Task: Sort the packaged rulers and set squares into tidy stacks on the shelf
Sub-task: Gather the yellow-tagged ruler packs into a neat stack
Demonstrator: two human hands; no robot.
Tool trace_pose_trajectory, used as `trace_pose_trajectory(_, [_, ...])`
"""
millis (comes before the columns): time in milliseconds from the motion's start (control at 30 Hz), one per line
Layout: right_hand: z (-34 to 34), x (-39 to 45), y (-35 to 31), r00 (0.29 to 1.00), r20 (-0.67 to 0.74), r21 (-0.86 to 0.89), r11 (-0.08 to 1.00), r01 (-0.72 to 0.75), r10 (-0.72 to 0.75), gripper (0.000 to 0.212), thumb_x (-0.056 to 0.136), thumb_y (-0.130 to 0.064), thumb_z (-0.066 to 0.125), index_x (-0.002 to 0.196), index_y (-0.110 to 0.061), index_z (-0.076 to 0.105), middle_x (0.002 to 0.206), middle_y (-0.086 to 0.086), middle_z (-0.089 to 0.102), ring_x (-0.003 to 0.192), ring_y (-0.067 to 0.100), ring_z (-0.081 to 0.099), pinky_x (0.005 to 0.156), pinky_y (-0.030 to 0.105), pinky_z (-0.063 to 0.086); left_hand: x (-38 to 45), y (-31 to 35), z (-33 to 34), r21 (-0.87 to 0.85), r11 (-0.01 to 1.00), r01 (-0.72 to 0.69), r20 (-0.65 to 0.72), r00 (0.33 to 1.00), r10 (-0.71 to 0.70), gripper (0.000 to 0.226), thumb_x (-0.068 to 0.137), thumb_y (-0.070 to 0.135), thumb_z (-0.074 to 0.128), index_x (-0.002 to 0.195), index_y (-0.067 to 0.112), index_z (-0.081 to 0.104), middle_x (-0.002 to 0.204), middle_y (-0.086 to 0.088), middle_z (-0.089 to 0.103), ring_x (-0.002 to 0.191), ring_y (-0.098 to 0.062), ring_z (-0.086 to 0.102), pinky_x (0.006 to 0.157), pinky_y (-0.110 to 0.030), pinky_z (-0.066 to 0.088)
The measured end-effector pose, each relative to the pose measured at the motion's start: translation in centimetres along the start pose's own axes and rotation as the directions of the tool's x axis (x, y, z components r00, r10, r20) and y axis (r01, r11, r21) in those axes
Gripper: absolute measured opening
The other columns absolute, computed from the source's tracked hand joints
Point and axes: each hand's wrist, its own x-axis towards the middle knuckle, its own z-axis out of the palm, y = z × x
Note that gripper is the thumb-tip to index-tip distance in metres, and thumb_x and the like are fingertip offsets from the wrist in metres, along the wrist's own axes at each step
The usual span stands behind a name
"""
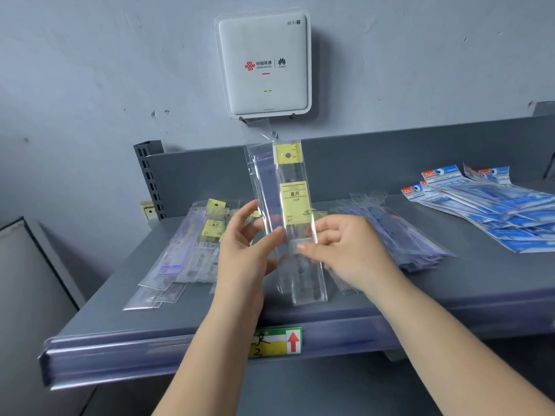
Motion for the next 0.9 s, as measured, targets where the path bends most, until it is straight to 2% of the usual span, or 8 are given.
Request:
trace_pose_trajectory(67, [-0.7,0.4,0.4,0.998,-0.065,0.038,0.999,-0.02,0.023,0.023,0.076,-0.021,0.076,0.096,-0.015,0.067,0.061,-0.007,0.069,0.056,0.002,0.062,0.065,0.029,0.052,0.0,0.0,-0.1,-0.028,1.0,0.003,-0.001,1.0,-0.003,0.054,0.082,-0.011,0.062,0.123,0.022,0.055,0.102,-0.007,0.064,0.075,-0.016,0.067,0.064,-0.037,0.058])
trace_pose_trajectory(200, [-3.2,0.8,1.0,0.986,-0.159,0.024,0.999,-0.042,0.045,0.018,0.075,-0.014,0.076,0.073,-0.024,0.061,0.057,-0.006,0.066,0.055,0.006,0.058,0.064,0.026,0.046,0.0,0.2,-0.1,-0.054,0.999,-0.007,-0.011,1.0,0.006,0.056,0.08,-0.016,0.059,0.126,0.017,0.053,0.096,-0.005,0.065,0.068,-0.015,0.068,0.056,-0.031,0.057])
trace_pose_trajectory(400, [-3.7,0.9,1.8,0.988,-0.129,-0.472,0.871,-0.134,0.083,0.025,0.074,-0.027,0.077,0.092,-0.013,0.069,0.069,-0.003,0.062,0.083,0.018,0.059,0.073,0.028,0.046,0.1,0.0,0.1,-0.008,1.0,-0.02,-0.015,1.0,0.02,0.056,0.078,-0.013,0.064,0.119,0.023,0.056,0.106,-0.01,0.061,0.075,-0.018,0.068,0.058,-0.032,0.058])
trace_pose_trajectory(500, [-3.6,1.0,1.9,0.99,-0.14,-0.575,0.811,-0.103,0.026,0.027,0.076,-0.028,0.074,0.099,-0.015,0.069,0.075,-0.003,0.062,0.089,0.019,0.057,0.075,0.028,0.045,0.0,0.0,0.1,-0.007,1.0,-0.031,0.002,1.0,0.031,0.057,0.077,-0.014,0.064,0.119,0.023,0.056,0.098,-0.004,0.063,0.074,-0.017,0.068,0.054,-0.03,0.057])
trace_pose_trajectory(600, [-3.3,0.9,1.2,0.977,-0.198,-0.361,0.933,0.0,-0.076,0.025,0.076,-0.034,0.074,0.095,-0.019,0.07,0.06,-0.011,0.056,0.06,0.004,0.052,0.063,0.022,0.04,0.1,0.0,0.1,0.007,0.999,-0.038,-0.004,0.999,0.038,0.056,0.075,-0.015,0.066,0.108,0.029,0.057,0.089,0.003,0.062,0.076,-0.018,0.067,0.055,-0.031,0.057])
trace_pose_trajectory(667, [-2.7,0.5,0.1,0.99,-0.121,-0.124,0.991,0.058,-0.073,0.029,0.071,-0.04,0.075,0.093,-0.024,0.069,0.058,-0.009,0.059,0.051,-0.002,0.051,0.06,0.019,0.041,0.0,0.0,0.2,0.026,0.999,-0.046,0.0,0.999,0.046,0.056,0.074,-0.014,0.068,0.109,0.029,0.057,0.088,0.004,0.063,0.078,-0.02,0.066,0.063,-0.038,0.057])
trace_pose_trajectory(767, [-1.3,0.1,-0.7,0.998,0.041,-0.048,0.998,0.051,-0.049,0.033,0.068,-0.039,0.076,0.096,-0.029,0.062,0.066,-0.01,0.066,0.06,-0.001,0.058,0.067,0.022,0.049,-0.2,0.2,0.3,0.041,0.998,-0.057,0.005,0.998,0.057,0.055,0.074,-0.011,0.069,0.113,0.026,0.056,0.088,0.004,0.063,0.077,-0.018,0.065,0.07,-0.044,0.057])
trace_pose_trajectory(900, [-1.0,0.7,-0.4,0.999,0.046,0.01,1.0,-0.008,0.007,0.026,0.072,-0.022,0.078,0.088,-0.027,0.058,0.068,-0.008,0.066,0.067,0.011,0.063,0.077,0.035,0.055,-0.1,0.2,0.5,0.049,0.996,-0.073,0.023,0.997,0.072,0.053,0.074,-0.009,0.07,0.11,0.027,0.056,0.088,0.003,0.064,0.08,-0.023,0.064,0.071,-0.047,0.055])
